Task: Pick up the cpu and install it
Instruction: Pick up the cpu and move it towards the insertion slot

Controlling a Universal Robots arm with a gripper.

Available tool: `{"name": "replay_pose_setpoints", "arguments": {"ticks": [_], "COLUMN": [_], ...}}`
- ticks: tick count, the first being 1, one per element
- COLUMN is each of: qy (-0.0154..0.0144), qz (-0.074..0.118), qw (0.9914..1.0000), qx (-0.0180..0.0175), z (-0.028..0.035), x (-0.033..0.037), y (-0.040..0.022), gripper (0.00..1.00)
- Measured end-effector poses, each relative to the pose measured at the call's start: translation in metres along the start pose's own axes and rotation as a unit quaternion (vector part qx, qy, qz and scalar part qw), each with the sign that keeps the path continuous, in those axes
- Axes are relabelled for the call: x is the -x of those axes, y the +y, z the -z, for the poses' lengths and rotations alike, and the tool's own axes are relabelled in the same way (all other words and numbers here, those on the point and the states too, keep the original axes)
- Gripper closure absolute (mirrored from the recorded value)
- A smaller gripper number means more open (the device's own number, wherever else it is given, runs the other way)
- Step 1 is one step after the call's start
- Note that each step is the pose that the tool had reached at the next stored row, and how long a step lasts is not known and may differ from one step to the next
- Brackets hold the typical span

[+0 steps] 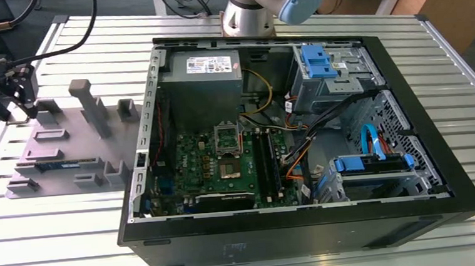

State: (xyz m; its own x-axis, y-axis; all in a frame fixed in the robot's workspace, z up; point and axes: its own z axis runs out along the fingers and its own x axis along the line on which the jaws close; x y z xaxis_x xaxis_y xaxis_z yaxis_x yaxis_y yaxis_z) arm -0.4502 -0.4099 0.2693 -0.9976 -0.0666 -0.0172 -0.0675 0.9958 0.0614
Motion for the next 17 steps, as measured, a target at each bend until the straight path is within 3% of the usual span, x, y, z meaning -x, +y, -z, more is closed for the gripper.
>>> {"name": "replay_pose_setpoints", "arguments": {"ticks": [6, 17], "qy": [0.0000, 0.0000], "qz": [0.000, 0.000], "qw": [1.00000, 1.00000], "qx": [0.0003, 0.0003], "z": [0.0034, 0.0268], "x": [0.0001, 0.0006], "y": [0.0002, 0.0016], "gripper": [0.53, 0.53]}}
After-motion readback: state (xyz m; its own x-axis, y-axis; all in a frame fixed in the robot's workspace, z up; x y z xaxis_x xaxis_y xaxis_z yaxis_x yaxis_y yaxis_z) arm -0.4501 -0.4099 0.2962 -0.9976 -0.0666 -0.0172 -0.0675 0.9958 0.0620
